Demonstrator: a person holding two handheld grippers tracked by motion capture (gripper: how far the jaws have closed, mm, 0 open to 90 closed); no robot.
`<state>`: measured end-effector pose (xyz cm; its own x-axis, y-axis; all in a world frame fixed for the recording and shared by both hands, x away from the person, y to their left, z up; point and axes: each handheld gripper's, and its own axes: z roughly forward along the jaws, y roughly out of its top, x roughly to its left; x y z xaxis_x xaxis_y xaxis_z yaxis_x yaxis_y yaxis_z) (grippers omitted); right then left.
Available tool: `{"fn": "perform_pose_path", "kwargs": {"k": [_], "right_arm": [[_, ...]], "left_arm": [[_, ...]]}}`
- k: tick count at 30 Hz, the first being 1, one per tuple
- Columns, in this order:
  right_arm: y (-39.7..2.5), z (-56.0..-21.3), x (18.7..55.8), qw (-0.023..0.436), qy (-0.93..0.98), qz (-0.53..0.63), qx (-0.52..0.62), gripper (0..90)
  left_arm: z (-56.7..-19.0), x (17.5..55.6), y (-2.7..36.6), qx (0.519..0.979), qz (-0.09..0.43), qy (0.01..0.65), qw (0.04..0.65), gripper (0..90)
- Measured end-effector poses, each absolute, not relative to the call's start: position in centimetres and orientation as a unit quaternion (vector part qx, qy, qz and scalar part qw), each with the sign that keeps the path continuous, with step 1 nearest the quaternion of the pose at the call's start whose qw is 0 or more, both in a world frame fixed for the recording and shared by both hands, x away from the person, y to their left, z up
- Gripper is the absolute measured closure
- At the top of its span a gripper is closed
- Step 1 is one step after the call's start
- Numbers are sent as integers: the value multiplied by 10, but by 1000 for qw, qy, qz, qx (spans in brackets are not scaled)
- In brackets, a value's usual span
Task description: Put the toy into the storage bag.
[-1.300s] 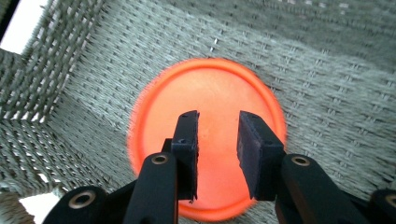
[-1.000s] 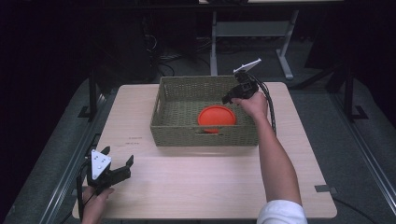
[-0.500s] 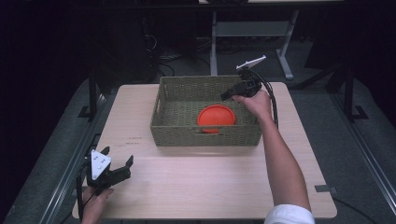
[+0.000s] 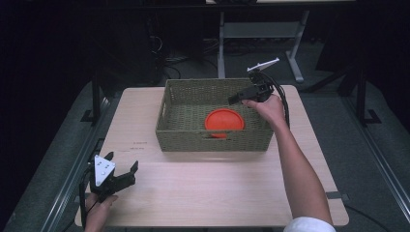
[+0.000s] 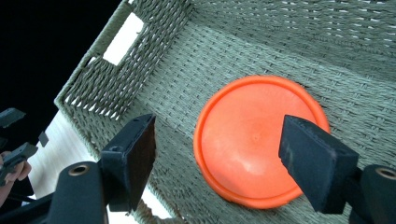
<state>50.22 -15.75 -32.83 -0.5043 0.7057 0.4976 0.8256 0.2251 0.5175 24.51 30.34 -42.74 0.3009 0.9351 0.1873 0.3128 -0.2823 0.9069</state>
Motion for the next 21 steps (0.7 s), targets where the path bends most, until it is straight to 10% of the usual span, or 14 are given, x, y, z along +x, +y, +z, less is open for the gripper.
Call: {"fn": "perform_pose_path", "kwargs": {"k": [21], "right_arm": [[-156,-314,472,85,-797,-396,-448,251]], "left_arm": [[-428,245,303,699,387,447,402,127]]}}
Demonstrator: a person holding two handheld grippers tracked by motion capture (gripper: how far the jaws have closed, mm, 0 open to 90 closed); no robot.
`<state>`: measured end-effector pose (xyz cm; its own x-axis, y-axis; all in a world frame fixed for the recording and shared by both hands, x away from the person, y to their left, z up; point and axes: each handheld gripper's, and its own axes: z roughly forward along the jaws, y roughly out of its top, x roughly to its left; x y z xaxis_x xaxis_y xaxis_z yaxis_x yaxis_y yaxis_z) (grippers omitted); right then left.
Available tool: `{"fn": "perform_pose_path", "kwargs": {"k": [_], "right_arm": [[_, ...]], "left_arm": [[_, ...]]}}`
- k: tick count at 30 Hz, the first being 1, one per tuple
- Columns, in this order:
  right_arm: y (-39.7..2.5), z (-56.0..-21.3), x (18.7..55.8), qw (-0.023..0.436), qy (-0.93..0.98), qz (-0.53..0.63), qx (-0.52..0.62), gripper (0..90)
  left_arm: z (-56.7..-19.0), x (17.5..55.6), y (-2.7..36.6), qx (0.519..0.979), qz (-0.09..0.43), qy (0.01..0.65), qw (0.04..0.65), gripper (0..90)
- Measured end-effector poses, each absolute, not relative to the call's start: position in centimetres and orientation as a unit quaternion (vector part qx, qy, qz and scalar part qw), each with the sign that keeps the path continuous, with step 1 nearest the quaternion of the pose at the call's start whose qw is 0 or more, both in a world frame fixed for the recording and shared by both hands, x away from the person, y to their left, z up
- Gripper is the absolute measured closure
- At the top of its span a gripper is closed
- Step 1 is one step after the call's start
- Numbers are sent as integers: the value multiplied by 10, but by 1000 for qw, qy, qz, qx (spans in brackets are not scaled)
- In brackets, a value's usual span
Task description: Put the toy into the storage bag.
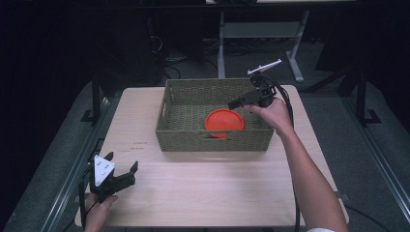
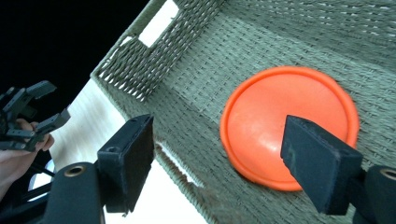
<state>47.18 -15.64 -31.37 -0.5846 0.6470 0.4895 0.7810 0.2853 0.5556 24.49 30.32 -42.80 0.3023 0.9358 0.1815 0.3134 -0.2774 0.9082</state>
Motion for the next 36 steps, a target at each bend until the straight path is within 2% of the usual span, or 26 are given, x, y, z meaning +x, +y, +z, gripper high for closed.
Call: {"fn": "perform_pose_path", "kwargs": {"k": [36], "right_arm": [[-182,-320,414,96,-800,-427,-411,228]], "left_arm": [[-427,244,303,702,382,450,399,127]]}}
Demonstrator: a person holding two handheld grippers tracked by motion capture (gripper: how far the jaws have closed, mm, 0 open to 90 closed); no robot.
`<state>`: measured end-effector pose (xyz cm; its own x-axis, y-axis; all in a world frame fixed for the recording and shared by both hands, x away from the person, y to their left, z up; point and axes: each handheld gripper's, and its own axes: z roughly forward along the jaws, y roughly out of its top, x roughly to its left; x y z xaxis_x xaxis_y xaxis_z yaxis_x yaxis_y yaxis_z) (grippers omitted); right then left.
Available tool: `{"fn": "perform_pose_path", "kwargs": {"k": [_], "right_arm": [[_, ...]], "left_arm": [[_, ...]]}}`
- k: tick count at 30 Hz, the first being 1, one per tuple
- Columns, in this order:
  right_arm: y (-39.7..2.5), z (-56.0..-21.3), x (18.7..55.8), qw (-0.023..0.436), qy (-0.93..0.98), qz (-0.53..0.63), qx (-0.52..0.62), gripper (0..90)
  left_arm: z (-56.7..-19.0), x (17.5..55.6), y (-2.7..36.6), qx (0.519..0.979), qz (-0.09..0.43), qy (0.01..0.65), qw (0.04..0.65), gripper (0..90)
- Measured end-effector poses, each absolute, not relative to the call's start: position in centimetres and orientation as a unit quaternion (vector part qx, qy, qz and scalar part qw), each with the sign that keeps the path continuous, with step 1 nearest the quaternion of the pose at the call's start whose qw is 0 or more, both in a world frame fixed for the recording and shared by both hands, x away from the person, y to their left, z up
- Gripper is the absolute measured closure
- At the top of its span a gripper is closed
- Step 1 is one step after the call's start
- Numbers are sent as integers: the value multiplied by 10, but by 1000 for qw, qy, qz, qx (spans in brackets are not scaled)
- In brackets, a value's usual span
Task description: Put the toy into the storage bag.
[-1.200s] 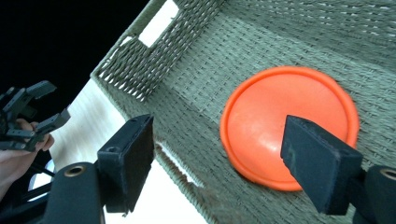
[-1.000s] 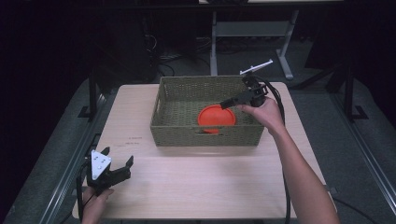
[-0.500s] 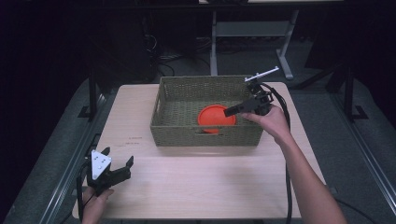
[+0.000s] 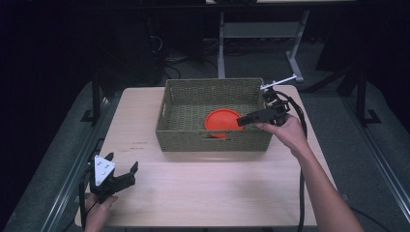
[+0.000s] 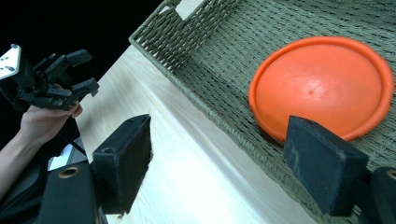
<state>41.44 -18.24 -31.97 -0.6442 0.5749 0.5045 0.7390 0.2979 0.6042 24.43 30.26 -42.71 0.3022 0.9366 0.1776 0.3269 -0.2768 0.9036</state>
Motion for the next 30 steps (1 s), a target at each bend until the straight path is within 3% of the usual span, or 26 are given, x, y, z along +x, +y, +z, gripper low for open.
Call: {"fn": "perform_pose_path", "kwargs": {"k": [30], "right_arm": [[-208,-341,368,93,-801,-441,-393,225]], "left_arm": [[-427,244,301,704,380,451,396,127]]}}
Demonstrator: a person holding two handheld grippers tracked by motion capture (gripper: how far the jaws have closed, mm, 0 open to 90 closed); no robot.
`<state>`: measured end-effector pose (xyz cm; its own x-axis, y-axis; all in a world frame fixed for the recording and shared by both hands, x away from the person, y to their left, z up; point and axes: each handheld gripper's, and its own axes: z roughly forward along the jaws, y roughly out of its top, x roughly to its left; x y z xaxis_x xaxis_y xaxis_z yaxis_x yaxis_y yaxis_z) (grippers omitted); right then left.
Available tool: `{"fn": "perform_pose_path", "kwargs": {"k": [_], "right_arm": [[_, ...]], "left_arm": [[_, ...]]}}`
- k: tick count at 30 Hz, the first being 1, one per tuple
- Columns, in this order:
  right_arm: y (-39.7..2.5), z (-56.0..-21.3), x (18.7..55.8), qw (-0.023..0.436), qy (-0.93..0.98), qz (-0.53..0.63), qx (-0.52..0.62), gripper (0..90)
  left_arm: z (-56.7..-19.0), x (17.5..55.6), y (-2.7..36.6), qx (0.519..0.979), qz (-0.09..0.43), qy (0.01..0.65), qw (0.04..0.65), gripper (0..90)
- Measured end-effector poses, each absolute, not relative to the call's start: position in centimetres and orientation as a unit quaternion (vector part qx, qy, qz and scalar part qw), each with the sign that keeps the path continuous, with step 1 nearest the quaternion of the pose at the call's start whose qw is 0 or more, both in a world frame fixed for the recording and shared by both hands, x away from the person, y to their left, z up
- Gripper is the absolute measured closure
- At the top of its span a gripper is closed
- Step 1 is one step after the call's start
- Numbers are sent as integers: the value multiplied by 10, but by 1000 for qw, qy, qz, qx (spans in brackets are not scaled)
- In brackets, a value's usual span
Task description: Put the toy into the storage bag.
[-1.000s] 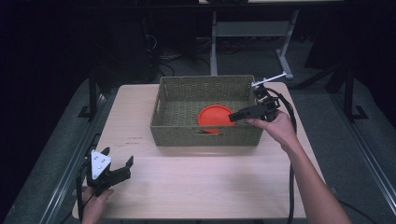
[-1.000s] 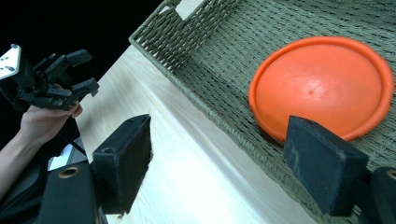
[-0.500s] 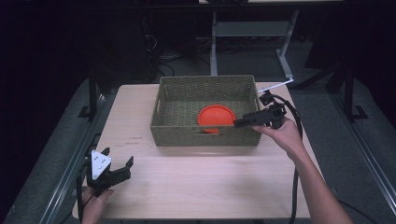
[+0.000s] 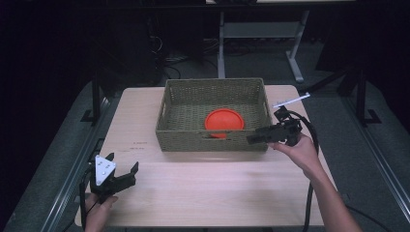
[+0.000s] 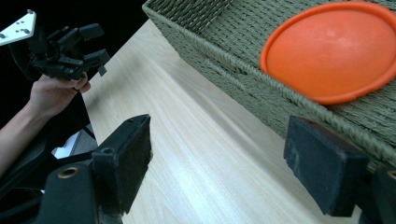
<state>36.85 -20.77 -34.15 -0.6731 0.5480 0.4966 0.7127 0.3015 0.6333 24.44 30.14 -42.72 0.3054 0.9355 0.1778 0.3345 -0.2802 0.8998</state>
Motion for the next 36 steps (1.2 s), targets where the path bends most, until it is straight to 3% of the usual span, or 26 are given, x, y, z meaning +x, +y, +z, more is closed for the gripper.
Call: {"fn": "perform_pose_path", "kwargs": {"k": [36], "right_arm": [[-256,-394,327,92,-781,-450,-423,225]], "left_arm": [[-428,244,299,709,377,449,391,127]]}}
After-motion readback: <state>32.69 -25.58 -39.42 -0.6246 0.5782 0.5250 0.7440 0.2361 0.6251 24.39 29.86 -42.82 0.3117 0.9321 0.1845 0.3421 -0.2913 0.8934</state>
